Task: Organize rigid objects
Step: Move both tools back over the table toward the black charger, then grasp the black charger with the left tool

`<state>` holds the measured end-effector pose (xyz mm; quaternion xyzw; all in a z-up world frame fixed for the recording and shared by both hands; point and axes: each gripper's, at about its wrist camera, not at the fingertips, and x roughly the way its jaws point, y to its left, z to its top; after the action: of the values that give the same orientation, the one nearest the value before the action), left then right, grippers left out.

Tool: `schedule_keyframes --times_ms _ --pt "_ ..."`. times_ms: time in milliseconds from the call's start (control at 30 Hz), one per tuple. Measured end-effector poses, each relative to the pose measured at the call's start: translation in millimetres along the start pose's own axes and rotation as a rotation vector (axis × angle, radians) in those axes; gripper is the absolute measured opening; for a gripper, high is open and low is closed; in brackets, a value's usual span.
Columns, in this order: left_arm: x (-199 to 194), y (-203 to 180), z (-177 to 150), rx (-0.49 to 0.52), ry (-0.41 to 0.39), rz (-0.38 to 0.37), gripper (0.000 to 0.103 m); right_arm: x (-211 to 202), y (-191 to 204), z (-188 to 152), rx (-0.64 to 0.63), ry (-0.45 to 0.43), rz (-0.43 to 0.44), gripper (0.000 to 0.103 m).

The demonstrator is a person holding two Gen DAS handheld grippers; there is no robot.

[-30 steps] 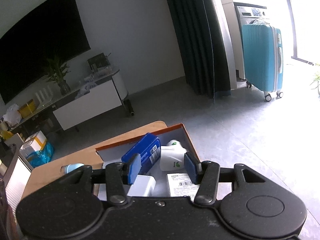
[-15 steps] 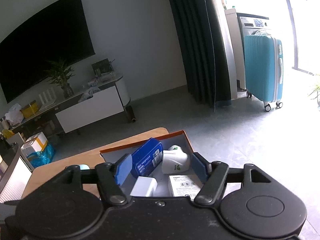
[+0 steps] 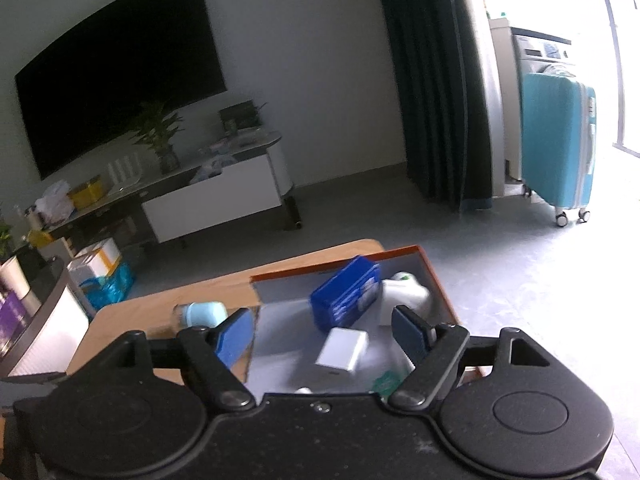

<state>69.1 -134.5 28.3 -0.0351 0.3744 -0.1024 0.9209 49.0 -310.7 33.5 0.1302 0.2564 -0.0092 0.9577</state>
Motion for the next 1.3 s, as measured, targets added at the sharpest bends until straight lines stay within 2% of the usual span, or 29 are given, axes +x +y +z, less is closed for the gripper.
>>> schedule_keyframes --times_ms 467,700,800,933,1100,1300 --pt "-21.6 56.0 -18.9 -0.109 -0.037 0.071 0.101 15.9 54.9 -17.8 -0.077 0.066 0.077 0.09" --pt "-27.5 88.6 -40.5 -0.164 -0.086 0.161 0.102 20.8 71.2 -28.6 -0.103 0.096 0.11 0.09" --pt "-22.1 105.9 -48.9 -0.201 -0.067 0.207 0.102 22.5 74.9 -33.0 -0.109 0.109 0.12 0.09" --pt "-13.6 123.5 -54.3 -0.236 -0.048 0.225 0.102 24.1 78.2 -36.2 -0.114 0.119 0.129 0.09" --pt "-3.9 128.7 -53.0 -0.233 -0.046 0.238 0.102 25.0 79.7 -36.2 -0.117 0.122 0.138 0.09" --pt "12.6 130.5 -48.6 -0.309 -0.055 0.282 0.102 27.8 79.4 -36.4 -0.117 0.128 0.148 0.09"
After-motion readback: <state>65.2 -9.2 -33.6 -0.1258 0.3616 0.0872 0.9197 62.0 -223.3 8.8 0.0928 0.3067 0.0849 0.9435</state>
